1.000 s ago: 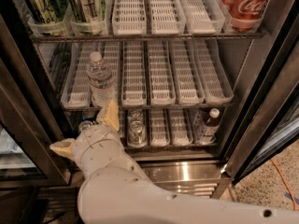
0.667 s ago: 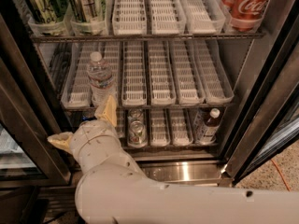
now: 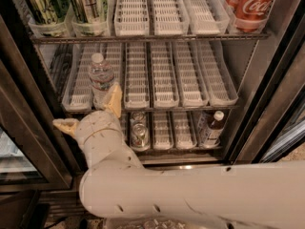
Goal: Pick water bottle from middle shelf of fridge
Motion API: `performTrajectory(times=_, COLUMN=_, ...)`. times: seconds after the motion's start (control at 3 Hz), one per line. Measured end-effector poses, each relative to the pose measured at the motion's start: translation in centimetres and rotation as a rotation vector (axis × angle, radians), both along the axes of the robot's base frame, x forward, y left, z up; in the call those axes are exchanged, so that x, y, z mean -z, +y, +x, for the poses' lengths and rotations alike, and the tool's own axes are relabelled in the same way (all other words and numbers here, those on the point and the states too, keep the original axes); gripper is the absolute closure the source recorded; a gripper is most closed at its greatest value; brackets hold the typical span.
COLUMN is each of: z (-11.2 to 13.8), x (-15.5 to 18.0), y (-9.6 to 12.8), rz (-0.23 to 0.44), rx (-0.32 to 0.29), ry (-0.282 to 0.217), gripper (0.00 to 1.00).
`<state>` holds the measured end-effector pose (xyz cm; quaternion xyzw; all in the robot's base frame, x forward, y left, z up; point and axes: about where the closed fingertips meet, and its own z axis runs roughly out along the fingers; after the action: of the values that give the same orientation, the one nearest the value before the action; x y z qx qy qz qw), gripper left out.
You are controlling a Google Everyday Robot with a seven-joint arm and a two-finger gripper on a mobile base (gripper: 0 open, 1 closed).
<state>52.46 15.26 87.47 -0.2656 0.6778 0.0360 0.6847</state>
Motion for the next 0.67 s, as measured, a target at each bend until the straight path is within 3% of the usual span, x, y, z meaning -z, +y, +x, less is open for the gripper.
performTrajectory(times=0.67, z=3.2, x=0.1, y=-1.6, rz=0.118, rx=0.069, ry=-0.057, gripper=0.00)
